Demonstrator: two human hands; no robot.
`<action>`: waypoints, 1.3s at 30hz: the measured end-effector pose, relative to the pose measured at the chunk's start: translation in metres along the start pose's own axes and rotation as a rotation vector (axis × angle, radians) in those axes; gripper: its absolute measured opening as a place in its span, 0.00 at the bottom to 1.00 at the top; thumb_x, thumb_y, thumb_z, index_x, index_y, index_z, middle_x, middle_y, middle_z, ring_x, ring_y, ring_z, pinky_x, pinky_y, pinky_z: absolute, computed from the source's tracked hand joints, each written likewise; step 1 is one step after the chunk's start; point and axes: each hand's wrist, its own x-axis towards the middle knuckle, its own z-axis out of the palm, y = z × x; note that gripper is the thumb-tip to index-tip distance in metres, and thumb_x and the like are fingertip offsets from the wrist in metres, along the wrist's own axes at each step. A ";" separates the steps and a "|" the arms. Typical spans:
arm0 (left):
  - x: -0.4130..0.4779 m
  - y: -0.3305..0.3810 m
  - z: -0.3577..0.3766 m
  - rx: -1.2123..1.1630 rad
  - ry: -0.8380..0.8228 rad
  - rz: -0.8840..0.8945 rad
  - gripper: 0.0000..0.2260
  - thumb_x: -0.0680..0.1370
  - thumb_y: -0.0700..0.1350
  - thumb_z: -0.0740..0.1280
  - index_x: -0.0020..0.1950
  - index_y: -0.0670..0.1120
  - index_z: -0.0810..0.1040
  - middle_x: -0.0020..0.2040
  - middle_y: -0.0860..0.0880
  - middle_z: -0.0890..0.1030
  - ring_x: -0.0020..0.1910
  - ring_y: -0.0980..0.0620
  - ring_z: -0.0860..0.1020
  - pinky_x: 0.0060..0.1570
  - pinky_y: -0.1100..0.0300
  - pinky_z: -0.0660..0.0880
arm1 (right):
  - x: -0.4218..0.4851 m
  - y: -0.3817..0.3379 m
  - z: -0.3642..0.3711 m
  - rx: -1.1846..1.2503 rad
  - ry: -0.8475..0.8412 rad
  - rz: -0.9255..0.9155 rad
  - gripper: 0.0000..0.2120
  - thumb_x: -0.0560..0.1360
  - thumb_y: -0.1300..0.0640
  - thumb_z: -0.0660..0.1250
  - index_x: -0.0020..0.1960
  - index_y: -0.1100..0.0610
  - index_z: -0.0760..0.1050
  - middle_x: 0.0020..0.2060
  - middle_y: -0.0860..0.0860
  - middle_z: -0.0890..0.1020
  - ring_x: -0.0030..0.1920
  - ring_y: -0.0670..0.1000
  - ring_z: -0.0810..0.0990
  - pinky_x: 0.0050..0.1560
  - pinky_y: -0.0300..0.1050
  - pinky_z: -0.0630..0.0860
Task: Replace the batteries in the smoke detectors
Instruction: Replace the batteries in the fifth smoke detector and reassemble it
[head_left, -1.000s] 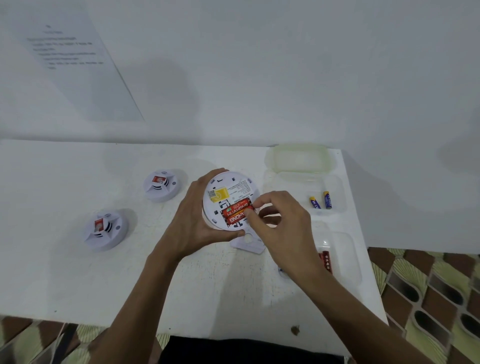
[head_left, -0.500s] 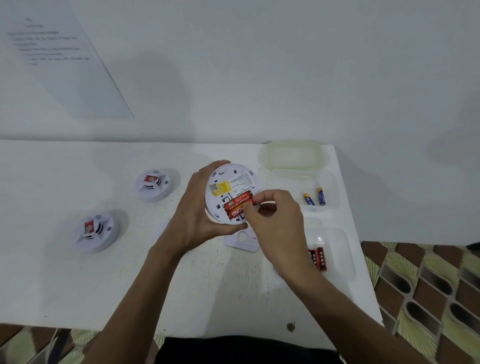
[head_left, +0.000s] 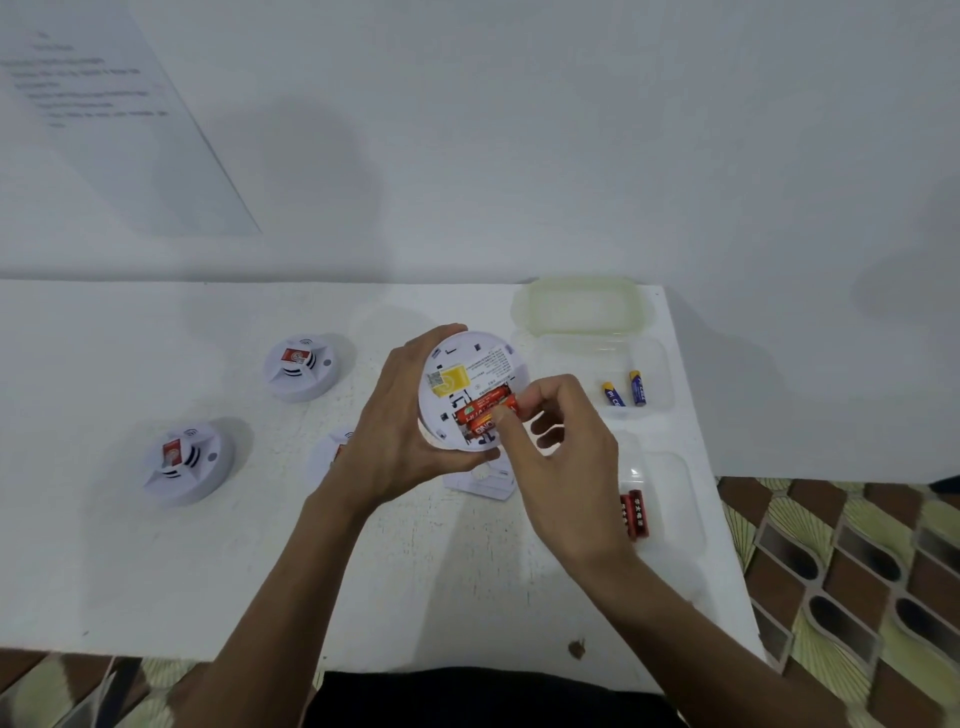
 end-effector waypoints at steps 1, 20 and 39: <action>-0.001 0.000 0.001 0.014 -0.002 0.000 0.39 0.65 0.75 0.62 0.70 0.58 0.58 0.69 0.57 0.62 0.70 0.50 0.64 0.71 0.50 0.59 | -0.001 0.001 0.000 0.014 0.000 0.004 0.11 0.75 0.56 0.71 0.43 0.45 0.70 0.41 0.41 0.78 0.44 0.46 0.77 0.43 0.40 0.77; -0.013 -0.013 0.004 0.063 0.004 -0.058 0.41 0.65 0.71 0.67 0.72 0.54 0.59 0.70 0.52 0.67 0.69 0.52 0.66 0.69 0.45 0.63 | 0.023 0.044 -0.071 0.133 -0.266 0.198 0.04 0.73 0.65 0.72 0.45 0.58 0.78 0.38 0.51 0.85 0.40 0.50 0.84 0.48 0.46 0.81; -0.016 -0.016 0.008 0.026 -0.043 -0.061 0.41 0.65 0.73 0.65 0.72 0.58 0.57 0.71 0.54 0.65 0.70 0.54 0.64 0.70 0.53 0.62 | 0.017 0.086 -0.050 -0.314 -0.410 0.154 0.06 0.78 0.61 0.66 0.50 0.56 0.82 0.41 0.45 0.83 0.43 0.46 0.83 0.52 0.44 0.81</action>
